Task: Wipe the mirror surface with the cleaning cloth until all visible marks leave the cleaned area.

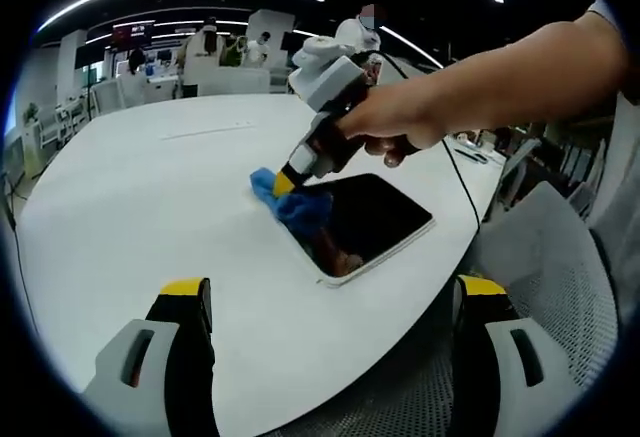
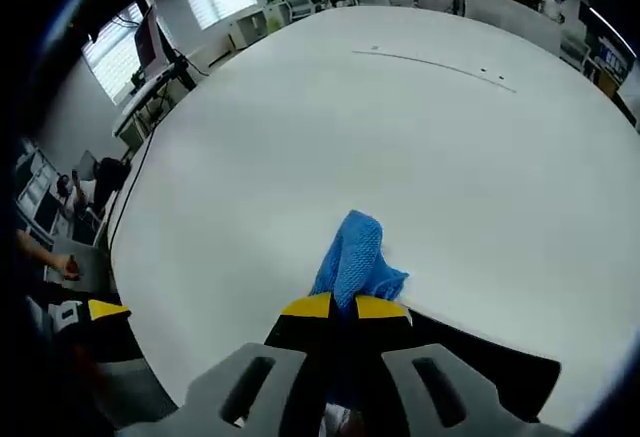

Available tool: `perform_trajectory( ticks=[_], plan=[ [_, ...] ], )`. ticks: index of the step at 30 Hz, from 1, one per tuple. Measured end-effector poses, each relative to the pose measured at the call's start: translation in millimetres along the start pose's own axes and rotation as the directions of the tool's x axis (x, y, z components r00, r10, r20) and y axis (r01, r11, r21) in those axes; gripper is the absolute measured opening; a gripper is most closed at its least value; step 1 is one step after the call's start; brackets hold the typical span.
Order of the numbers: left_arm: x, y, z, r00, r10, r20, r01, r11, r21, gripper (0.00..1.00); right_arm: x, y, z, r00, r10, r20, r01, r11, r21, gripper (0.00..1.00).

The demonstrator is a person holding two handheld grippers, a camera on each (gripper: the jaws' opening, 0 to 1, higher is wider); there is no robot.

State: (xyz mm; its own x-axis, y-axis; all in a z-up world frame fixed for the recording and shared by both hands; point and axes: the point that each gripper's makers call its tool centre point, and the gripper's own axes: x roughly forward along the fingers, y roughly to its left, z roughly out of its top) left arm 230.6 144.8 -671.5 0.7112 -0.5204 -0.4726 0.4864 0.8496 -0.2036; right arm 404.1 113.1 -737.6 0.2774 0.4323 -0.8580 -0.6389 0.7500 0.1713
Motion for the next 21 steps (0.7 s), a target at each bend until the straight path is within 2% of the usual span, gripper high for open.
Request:
perform_trajectory(
  ticks=[8,21],
  plan=[
    [0.4,-0.2,0.0,1.000,-0.005,-0.001,0.005,1.000,-0.002,0.99,5.8,-2.0,1.2,1.000,0.010,-0.003,-0.010,1.000,-0.005,0.00],
    [0.0,1.7,1.2,1.000,0.001,0.008,-0.001,1.000,-0.013,0.99,-1.5,1.6,-2.0,1.000,0.024,0.006,-0.024,1.000,0.005,0.00]
  ],
)
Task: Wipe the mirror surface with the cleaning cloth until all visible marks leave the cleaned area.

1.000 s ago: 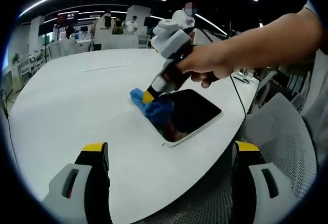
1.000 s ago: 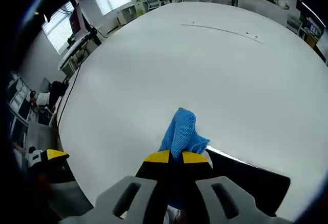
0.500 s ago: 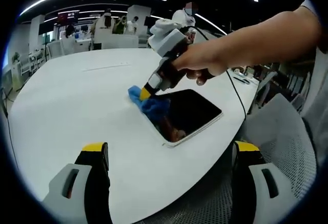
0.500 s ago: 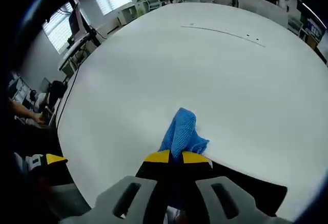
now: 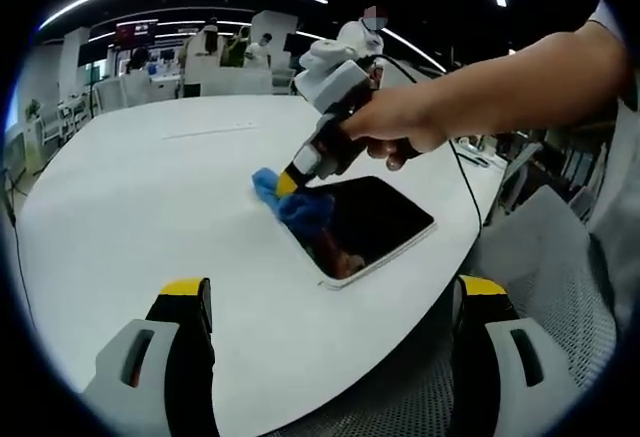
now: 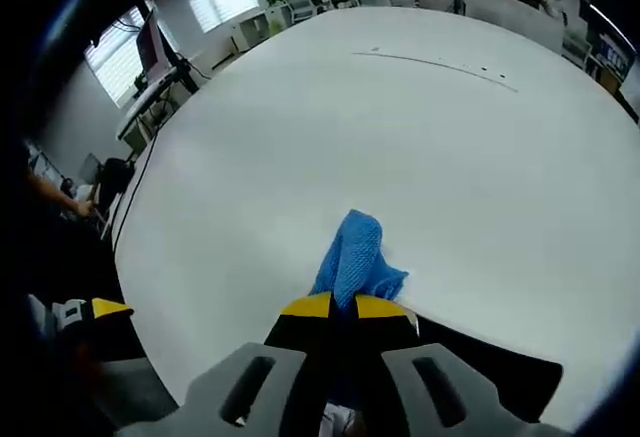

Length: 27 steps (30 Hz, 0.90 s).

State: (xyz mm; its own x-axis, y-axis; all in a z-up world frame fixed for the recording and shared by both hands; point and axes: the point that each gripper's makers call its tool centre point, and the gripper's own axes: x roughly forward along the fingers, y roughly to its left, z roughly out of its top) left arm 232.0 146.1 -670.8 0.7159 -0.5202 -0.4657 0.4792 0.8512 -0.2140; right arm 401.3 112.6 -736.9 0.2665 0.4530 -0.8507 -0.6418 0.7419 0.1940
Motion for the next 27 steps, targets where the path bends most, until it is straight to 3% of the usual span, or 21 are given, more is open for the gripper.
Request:
perform_trajectory(
  ticks=[27],
  plan=[
    [-1,0.8,1.0,1.000,0.003,0.010,-0.003,1.000,-0.001,0.99,-15,-34,-15.3,0.996,-0.088,-0.030,0.089,0.996,0.021,0.00]
  ],
)
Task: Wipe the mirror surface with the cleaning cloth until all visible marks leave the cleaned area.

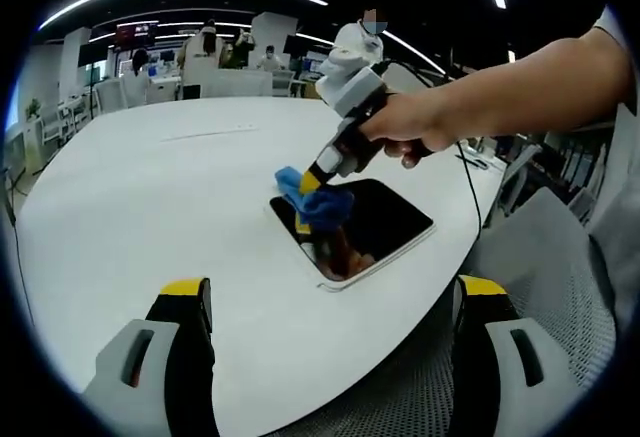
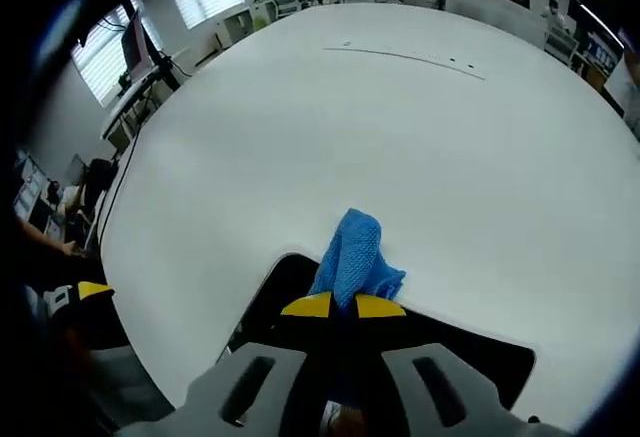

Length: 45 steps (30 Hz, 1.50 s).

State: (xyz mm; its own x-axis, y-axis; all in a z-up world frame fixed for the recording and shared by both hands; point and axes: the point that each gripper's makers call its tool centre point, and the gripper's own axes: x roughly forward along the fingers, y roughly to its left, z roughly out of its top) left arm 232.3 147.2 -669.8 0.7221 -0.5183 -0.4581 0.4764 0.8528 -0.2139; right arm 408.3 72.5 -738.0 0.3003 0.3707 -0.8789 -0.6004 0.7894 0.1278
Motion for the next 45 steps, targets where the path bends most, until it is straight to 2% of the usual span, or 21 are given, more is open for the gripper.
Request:
perform_trajectory(
  ticks=[13,16,19,33,45],
  plan=[
    [0,0.4,0.6,1.000,0.003,0.001,-0.003,1.000,-0.009,0.99,3,-12,-1.9,1.000,-0.027,-0.011,0.028,0.999,0.035,0.01],
    [0,0.9,0.6,1.000,0.006,0.002,-0.006,1.000,-0.008,0.99,4,-13,-2.0,1.000,-0.018,0.007,0.017,0.993,0.119,0.01],
    [0,0.9,0.3,1.000,0.006,0.000,-0.006,1.000,-0.008,0.99,4,-13,-2.5,1.000,-0.028,0.012,0.027,0.994,0.104,0.01],
    [1,1.2,-0.6,1.000,0.005,-0.003,-0.005,1.000,-0.011,0.99,-6,-6,-15.1,0.997,-0.067,0.023,0.063,0.985,0.159,0.00],
    [0,2.9,1.1,1.000,0.017,0.009,-0.017,1.000,-0.017,0.99,-10,2,-28.7,0.998,-0.063,0.021,0.059,0.985,0.160,0.00]
  ],
)
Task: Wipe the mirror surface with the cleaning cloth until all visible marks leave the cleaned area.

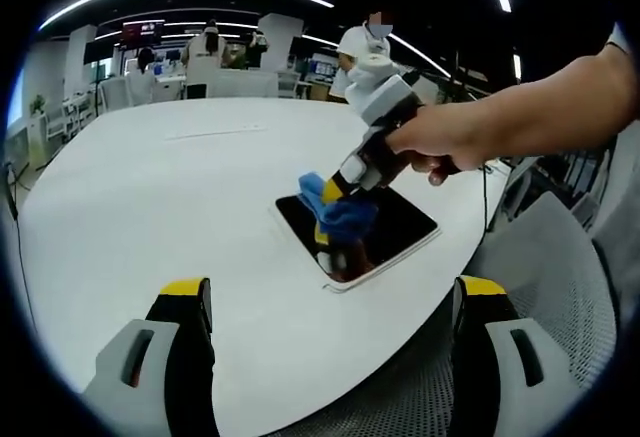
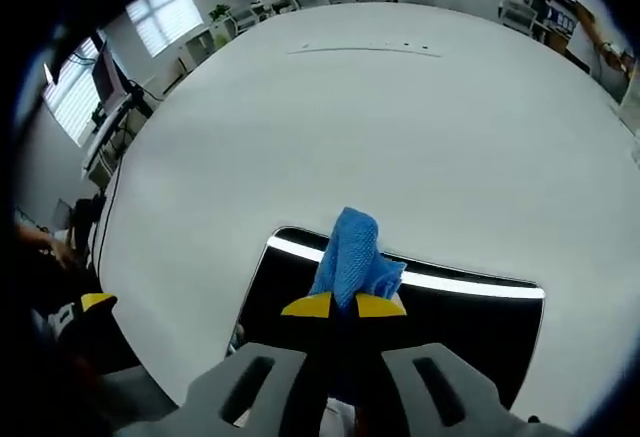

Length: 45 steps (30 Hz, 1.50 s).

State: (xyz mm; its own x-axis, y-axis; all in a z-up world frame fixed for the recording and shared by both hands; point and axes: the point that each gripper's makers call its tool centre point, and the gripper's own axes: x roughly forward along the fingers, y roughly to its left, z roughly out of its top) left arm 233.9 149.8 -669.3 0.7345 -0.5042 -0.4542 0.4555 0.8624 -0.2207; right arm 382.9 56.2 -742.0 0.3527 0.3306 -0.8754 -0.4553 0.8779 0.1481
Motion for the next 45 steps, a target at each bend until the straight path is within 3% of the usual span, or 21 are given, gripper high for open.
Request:
perform_trajectory(
  ticks=[12,45],
  plan=[
    [-1,1.7,0.4,1.000,0.007,0.005,-0.007,1.000,-0.005,0.99,-15,12,-24.7,1.000,0.013,-0.003,-0.013,1.000,-0.001,0.01],
    [-1,2.1,-1.4,1.000,0.012,-0.002,-0.012,1.000,0.013,0.99,-36,31,-65.8,0.998,0.049,-0.031,-0.049,0.999,-0.003,0.00]
  ],
)
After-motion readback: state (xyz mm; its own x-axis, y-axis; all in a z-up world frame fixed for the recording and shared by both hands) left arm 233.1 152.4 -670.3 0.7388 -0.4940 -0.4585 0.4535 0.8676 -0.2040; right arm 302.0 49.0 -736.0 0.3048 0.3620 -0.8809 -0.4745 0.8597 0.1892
